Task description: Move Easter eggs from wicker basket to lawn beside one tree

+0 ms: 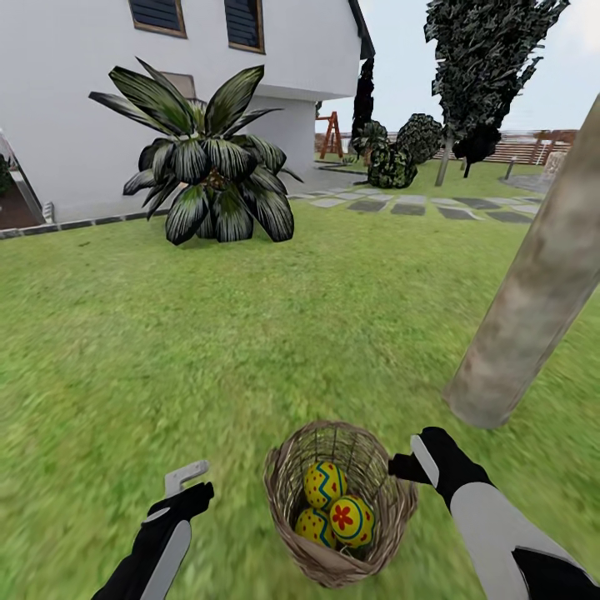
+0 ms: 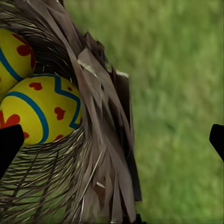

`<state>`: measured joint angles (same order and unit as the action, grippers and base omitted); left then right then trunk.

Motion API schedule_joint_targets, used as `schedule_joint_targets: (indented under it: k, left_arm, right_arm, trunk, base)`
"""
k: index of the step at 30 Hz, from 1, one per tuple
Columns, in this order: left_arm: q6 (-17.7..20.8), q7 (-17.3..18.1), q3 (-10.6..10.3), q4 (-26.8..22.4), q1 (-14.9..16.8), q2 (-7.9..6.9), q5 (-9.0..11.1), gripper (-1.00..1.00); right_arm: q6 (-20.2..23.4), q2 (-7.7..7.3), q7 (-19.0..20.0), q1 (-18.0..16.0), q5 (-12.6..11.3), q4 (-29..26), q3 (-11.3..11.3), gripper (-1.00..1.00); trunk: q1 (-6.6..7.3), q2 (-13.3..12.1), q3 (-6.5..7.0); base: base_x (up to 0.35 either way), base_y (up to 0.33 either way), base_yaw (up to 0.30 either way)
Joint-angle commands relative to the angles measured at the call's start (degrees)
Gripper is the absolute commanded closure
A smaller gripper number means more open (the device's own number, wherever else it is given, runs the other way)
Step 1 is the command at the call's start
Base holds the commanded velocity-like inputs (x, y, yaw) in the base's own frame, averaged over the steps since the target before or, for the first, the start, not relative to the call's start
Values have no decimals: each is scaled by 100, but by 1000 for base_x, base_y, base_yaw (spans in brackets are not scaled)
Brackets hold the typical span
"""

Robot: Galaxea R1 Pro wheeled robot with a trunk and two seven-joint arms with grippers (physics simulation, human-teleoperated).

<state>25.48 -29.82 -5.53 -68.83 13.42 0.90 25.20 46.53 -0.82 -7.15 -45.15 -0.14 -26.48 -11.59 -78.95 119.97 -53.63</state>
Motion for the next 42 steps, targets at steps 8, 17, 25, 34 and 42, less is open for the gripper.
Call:
schedule_joint_targets:
  k: [8, 17, 25, 34, 42]
  left_arm:
    - [10, -51, -9, -8, 3, -2, 55, -100]
    - [10, -51, -9, -8, 3, -2, 55, -100]
    - [10, -51, -9, -8, 3, -2, 55, -100]
    - [10, -51, -9, -5, 3, 0, 35, -100]
    - [10, -51, -9, -8, 3, 3, 25, -100]
  right_arm:
    - [24, -3, -15, -2, -4, -7, -33, -100]
    - [30, -24, -23, -2, -6, -7, -42, -100]
    - [31, -25, -31, -2, -4, -13, -44, -100]
    - [31, -31, -33, -2, -4, -15, -45, -100]
    - [32, -12, -25, -2, -4, -16, -21, -100]
  trunk:
    - [177, -320, 139]
    - [375, -681, 301]
    - [551, -1002, 444]
    - [748, -1363, 606]
    - [924, -1684, 749]
  base:
    - [0, 0, 0]
    - [0, 0, 0]
    - [0, 0, 0]
    - [0, 0, 0]
    - [0, 0, 0]
